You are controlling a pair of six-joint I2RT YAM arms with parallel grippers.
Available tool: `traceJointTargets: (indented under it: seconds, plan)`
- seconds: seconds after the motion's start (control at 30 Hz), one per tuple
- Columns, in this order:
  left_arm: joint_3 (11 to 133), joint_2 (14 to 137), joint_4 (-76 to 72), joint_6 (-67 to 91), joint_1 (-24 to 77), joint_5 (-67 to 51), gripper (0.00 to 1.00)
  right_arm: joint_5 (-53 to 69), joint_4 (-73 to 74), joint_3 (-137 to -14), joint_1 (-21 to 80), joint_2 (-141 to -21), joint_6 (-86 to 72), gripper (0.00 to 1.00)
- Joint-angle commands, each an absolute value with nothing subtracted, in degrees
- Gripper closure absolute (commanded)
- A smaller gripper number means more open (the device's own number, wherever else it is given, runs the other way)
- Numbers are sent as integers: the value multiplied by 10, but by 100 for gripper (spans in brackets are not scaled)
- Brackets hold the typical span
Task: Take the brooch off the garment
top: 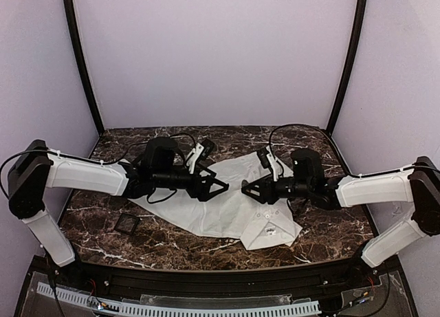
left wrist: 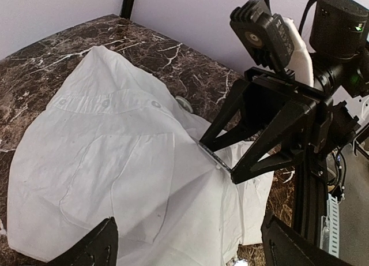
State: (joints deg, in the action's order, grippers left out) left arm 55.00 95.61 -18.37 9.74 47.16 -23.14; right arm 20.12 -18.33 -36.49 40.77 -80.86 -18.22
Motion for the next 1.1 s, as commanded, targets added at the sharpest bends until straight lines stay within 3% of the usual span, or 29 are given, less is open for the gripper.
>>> traceJointTargets:
  seconds: [0.0, 0.83, 1.0, 1.07]
  plan:
    - [550, 955, -178, 35, 510, -219, 12, 314, -244, -347, 396, -792, -184, 62]
    - [569, 1010, -209, 4, 533, -284, 38, 405, -291, -322, 382, -785, -219, 62]
    - [571, 1014, -219, 4, 534, -296, 57, 401, -280, -326, 381, -784, -212, 62]
    - [570, 1013, -224, 4, 534, -309, 75, 399, -271, -328, 381, -783, -209, 62]
